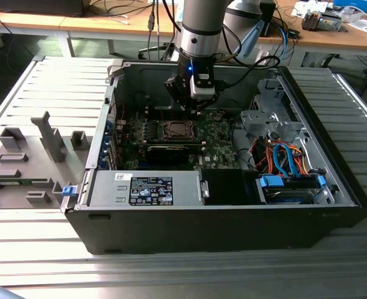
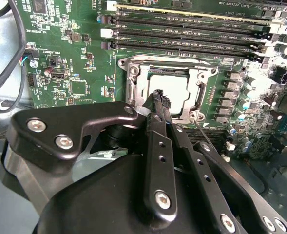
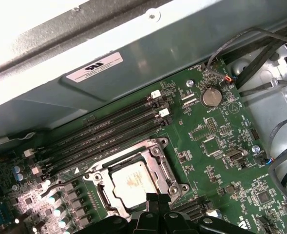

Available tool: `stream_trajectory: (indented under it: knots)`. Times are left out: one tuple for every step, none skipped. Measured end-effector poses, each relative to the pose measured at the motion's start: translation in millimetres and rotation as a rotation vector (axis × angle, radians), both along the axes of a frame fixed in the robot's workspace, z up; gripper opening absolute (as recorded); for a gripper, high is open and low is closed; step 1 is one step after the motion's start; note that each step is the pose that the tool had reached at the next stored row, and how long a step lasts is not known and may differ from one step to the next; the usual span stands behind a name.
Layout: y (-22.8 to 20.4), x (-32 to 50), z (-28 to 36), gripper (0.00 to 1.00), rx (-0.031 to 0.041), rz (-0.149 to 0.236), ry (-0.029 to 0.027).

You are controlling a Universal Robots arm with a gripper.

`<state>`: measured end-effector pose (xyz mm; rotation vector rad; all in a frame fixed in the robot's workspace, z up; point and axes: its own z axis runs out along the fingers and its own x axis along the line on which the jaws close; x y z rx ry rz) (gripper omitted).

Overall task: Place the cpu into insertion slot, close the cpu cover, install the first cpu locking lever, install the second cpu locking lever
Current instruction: 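Install the first cpu locking lever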

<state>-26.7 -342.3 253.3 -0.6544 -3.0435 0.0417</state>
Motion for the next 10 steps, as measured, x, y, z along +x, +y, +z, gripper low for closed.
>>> stream_trajectory:
  knots:
    - [0.0, 0.0, 0.0, 0.11, 0.0001, 0.001, 0.0000]
    - [0.0, 0.0, 0.0, 0.11, 0.0001, 0.003, 0.0000]
    - [0.0, 0.0, 0.0, 0.11, 0.0001, 0.004, 0.0000]
    - [0.0, 0.0, 0.0, 0.11, 0.0001, 0.005, 0.0000]
    - [0.0, 0.0, 0.0, 0.11, 0.0001, 0.006, 0.0000]
    - [0.0, 0.0, 0.0, 0.11, 0.0001, 0.007, 0.0000]
    - [0.0, 0.0, 0.0, 0.11, 0.0001, 0.007, 0.0000]
    - [0.0, 0.0, 0.0, 0.11, 0.0001, 0.008, 0.0000]
    - [0.0, 0.0, 0.0, 0.11, 0.0001, 0.010, 0.0000]
    - [0.0, 0.0, 0.0, 0.11, 0.0000, 0.011, 0.0000]
